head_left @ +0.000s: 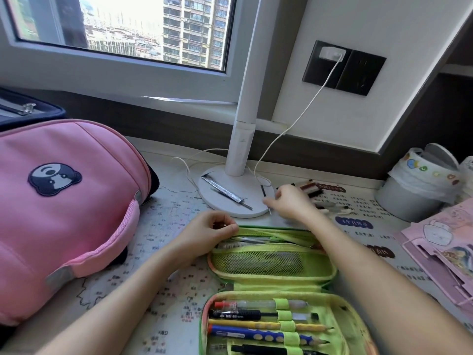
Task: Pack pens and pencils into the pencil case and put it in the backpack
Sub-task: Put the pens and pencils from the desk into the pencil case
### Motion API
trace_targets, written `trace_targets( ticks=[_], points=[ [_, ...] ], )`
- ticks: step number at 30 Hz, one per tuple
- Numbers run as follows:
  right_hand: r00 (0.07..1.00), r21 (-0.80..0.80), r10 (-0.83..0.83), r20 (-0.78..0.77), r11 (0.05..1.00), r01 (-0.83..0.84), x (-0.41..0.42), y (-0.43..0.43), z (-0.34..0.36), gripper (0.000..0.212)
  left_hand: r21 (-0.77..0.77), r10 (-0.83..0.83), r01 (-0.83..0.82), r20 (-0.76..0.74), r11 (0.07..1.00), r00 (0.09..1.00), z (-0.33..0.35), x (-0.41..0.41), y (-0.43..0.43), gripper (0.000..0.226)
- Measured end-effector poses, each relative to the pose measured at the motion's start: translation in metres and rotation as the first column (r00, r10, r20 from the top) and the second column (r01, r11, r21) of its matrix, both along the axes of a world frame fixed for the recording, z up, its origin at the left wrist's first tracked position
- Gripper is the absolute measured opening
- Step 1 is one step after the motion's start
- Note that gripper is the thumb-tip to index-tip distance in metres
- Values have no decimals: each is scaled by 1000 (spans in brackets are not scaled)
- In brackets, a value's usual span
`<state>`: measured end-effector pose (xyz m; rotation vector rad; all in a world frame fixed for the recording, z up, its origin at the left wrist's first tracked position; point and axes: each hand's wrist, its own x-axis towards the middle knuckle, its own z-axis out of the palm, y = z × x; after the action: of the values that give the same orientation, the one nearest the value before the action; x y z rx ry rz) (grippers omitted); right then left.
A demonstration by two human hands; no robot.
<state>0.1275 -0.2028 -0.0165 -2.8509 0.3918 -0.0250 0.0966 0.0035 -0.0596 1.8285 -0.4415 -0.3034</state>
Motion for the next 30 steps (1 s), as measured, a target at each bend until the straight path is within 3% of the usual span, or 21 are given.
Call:
trace_targets(
  ticks=[3,8,10,12,14,16,19,22,25,27,30],
  points=[
    [995,87,-92,28,992,90,19,2,-19,32,5,-9,9,4,1000,1000,0,0,0,12],
    [991,183,-109,82,979,92,6,-11,-14,10,1,-3,3,-10,1000,1000,-1,1,0,10],
    [985,266,-35,170,964,-11,-27,-16,8,9,-1,-4,4,-9,1000,1000,-1,1,0,10],
    [969,299,139,203,934,-196,-66,-12,34,12,4,-2,2,-3,1000,1000,-1,2,0,11],
    [945,173,314,88,930,-325,-91,-5,46,12,-3,-3,3,-10,1000,1000,-1,2,0,12],
    [928,-31,373,15,927,-373,-98,0,42,11,-17,-5,5,-26,1000,1000,-1,1,0,12],
    [906,-254,418,71,886,-388,-95,8,26,10,-25,-5,4,-30,1000,1000,-2,1,0,12],
    [876,-255,477,64,857,-448,-90,22,16,11,-38,-15,14,-37,999,999,-2,2,0,11],
    [825,-279,562,-56,785,-554,-86,35,15,14,-65,-24,21,-34,998,999,-3,2,0,9],
    [809,-194,577,-114,785,-588,-77,37,24,14,-73,-26,24,-30,997,999,-5,3,0,8],
    [887,4,454,88,890,-456,-42,44,33,17,-73,-30,28,-23,997,999,-7,5,0,8]
  ],
)
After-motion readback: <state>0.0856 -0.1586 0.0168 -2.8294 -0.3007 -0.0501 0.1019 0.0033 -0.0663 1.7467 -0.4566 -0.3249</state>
